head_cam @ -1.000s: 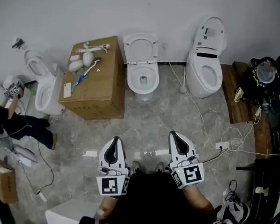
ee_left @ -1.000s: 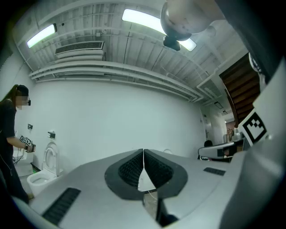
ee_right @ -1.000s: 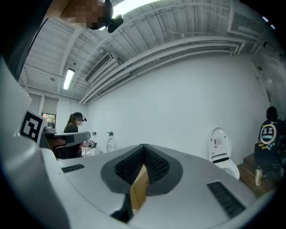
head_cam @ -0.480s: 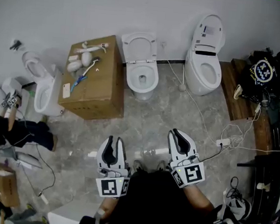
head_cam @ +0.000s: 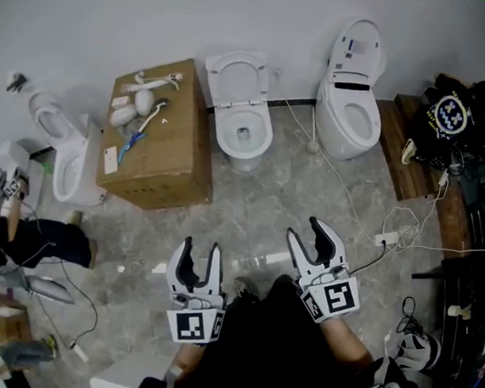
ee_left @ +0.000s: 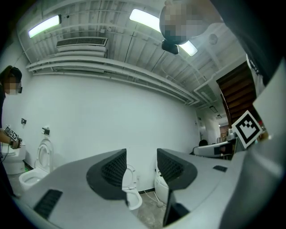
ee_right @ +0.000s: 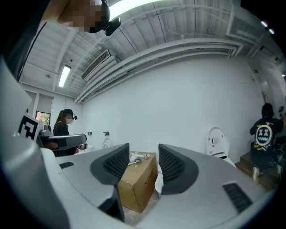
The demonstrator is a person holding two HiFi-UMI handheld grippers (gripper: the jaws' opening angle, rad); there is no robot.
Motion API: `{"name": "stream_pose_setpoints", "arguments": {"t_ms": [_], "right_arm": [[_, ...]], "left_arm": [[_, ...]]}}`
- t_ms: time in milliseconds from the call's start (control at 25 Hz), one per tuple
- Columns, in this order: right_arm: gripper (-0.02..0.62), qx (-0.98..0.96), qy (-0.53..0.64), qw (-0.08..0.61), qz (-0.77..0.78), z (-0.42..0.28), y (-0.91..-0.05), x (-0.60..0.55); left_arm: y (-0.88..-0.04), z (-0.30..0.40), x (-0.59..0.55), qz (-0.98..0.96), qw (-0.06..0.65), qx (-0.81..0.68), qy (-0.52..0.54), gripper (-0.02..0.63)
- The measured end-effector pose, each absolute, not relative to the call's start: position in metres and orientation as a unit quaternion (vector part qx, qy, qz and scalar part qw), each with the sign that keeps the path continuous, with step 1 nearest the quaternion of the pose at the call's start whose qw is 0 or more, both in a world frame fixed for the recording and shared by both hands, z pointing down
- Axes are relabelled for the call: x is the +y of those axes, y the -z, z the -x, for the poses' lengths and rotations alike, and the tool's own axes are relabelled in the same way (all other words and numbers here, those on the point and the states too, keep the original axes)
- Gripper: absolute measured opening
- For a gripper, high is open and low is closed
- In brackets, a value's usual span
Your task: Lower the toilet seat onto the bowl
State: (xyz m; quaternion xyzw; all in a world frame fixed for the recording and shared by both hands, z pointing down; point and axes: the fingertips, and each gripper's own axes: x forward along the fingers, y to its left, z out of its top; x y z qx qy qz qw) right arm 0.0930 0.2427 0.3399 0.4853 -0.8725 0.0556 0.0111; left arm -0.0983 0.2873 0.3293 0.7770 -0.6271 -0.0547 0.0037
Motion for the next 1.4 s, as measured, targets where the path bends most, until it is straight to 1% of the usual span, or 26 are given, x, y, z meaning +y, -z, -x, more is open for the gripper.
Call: {"name": "stream_pose_setpoints", "arguments": {"t_ms": [80, 240, 360, 520, 840, 1080, 1200, 1400], "right_arm": [[0.222, -0.872, -0.050, 0.014, -0.486, -0.085, -0.343, 0.235], [0.222, -0.872, -0.057, 0.017, -0.487, -0.079, -0.351, 0.208], [0.222, -0.872, -0.064, 0.016, -0.484, -0.076, -0.360, 0.173], [0.222, -0.878, -0.064, 0.013, -0.474, -0.074, -0.373, 0.100], [0.222, -0.899, -0.060, 0.034, -0.432, -0.069, -0.375, -0.069], [0.213, -0.910, -0.044, 0.033, -0.411, -0.077, -0.363, -0.165], [0.213, -0.910, -0.048, 0.035, -0.411, -0.074, -0.368, -0.208], [0.204, -0.908, -0.044, 0.055, -0.413, -0.049, -0.381, -0.281]], "left_arm": [[-0.332, 0.102, 0.281, -0.786, -0.008, -0.616, 0.053, 0.207], [-0.346, 0.108, 0.254, -0.786, 0.012, -0.617, 0.042, 0.207], [-0.349, 0.114, 0.221, -0.782, 0.002, -0.621, 0.041, 0.207], [-0.352, 0.114, 0.153, -0.777, 0.012, -0.628, 0.049, 0.206], [-0.341, 0.105, -0.014, -0.755, 0.002, -0.655, 0.034, 0.206], [-0.336, 0.098, -0.098, -0.746, 0.001, -0.665, 0.036, 0.206], [-0.346, 0.102, -0.136, -0.749, 0.006, -0.662, 0.017, 0.206], [-0.370, 0.124, -0.217, -0.762, 0.010, -0.647, -0.005, 0.206]]}}
